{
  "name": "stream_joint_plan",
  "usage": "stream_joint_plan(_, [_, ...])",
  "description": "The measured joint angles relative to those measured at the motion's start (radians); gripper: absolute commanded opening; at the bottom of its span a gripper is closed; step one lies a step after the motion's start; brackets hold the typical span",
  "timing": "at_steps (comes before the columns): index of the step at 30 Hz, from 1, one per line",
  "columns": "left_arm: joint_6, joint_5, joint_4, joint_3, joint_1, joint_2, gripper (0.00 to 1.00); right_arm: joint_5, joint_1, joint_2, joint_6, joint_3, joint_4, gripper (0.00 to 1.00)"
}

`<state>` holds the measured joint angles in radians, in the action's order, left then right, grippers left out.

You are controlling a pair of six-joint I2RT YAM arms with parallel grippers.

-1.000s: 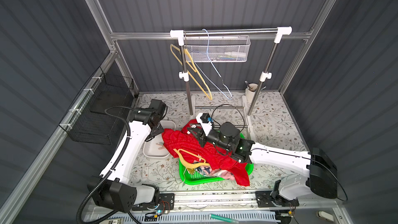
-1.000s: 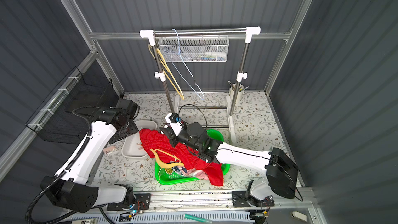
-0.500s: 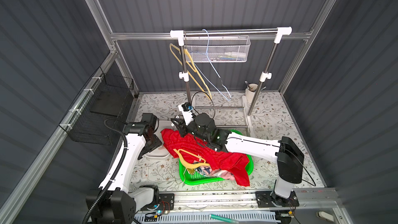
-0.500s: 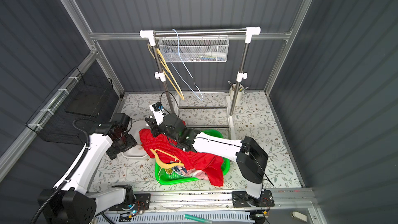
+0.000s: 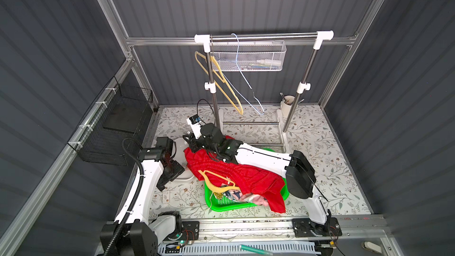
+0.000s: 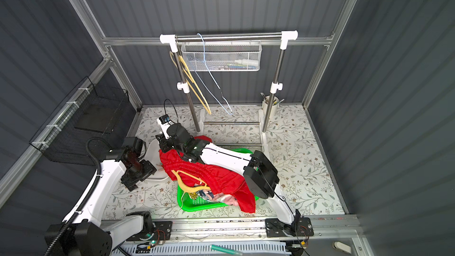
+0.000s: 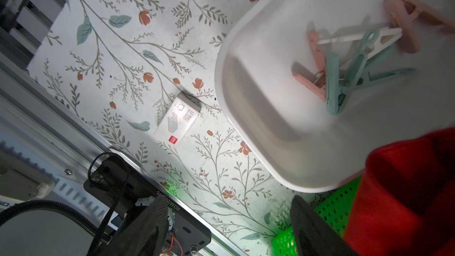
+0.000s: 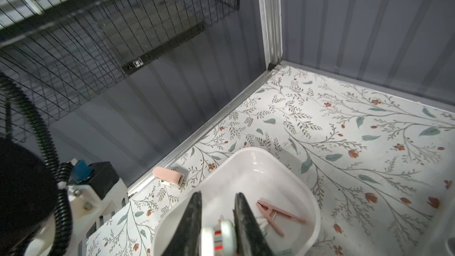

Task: Remove the clothespins securing shorts to the hanger
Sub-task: Place the clothespin in the storage box.

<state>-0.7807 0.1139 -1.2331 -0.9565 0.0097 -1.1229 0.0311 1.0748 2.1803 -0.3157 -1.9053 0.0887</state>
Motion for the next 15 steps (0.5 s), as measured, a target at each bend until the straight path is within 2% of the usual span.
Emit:
stream_joint_plan(8, [-0.029,-0.053,0.0,0.063,0.005,0.016,0.76,-0.029,-0.001,0.149,-0.013,-0.206,-0.109,0.25])
stream_joint_plan(15, [-0.043,-0.088,0.0,0.068,0.005,0.035,0.76,-0.034,-0.002,0.23,-0.018,-0.294,-0.163,0.32])
